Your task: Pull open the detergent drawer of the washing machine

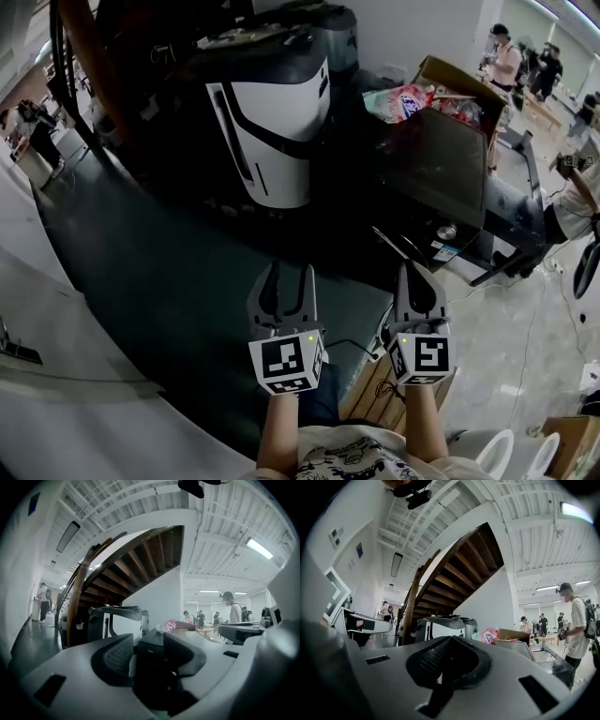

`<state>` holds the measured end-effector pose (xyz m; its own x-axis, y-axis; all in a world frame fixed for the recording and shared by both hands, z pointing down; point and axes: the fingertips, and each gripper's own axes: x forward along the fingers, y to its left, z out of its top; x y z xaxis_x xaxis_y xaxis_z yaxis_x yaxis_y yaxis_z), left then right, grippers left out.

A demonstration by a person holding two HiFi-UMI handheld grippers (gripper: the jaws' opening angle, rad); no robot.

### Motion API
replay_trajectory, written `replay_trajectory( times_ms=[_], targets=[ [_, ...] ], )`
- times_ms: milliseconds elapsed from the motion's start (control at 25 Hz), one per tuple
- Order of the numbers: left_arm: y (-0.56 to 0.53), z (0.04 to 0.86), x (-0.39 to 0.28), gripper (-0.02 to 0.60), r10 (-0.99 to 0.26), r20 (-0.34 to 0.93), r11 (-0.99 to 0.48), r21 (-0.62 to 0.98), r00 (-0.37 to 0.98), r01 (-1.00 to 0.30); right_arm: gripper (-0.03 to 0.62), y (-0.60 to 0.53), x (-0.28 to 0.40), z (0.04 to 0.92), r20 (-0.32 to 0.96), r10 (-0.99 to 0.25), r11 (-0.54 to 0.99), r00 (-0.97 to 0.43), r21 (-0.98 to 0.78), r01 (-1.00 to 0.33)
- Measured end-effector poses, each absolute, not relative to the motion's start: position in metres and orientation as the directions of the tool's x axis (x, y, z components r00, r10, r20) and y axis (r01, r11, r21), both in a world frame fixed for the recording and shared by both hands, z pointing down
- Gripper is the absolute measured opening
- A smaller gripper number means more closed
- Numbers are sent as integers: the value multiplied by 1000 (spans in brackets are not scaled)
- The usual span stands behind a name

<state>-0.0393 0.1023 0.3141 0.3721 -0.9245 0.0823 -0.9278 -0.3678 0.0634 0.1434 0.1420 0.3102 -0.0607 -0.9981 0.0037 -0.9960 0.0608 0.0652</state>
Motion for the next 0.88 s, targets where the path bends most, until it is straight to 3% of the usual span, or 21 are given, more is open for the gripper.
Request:
replay_trajectory(
  times_ms=[400,880],
  targets=[
    [-27,308,-60,196,-887,157,-424,90,434,-901,11,29,123,293,41,-999,-5,8,84,-996],
    [-88,323,-40,196,-858,198,-454,138,474,-880,11,-19,146,294,70,-994,-74,80,88,-993]
  ],
)
